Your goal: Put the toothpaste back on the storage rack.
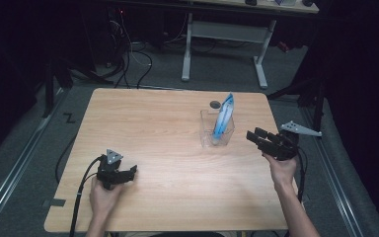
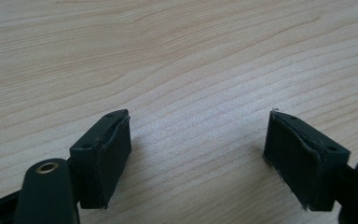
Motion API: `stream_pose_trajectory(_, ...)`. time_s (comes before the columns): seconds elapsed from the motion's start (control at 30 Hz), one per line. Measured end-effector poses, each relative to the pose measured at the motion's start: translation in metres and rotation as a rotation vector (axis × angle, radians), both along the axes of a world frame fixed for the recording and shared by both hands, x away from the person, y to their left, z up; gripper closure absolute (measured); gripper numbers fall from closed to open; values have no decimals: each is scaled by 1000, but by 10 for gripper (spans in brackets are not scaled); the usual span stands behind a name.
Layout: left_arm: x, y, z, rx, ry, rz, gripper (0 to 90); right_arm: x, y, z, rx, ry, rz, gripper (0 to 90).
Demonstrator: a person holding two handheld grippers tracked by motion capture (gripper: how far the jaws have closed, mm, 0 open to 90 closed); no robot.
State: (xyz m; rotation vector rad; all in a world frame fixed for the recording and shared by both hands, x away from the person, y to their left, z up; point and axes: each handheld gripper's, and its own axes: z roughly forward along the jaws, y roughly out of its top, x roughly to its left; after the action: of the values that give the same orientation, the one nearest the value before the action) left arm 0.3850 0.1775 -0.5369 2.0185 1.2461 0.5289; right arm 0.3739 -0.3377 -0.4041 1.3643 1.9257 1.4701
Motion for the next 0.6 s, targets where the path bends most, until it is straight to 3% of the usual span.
stream_pose_trajectory(0.23,0,0,0,-1,0,0,230,-4,4,0,-11,-13,6,520)
stream_pose_trajectory(0.6,0,0,0,0,-1,0,230,-12,0,-13,8,1,-8,520)
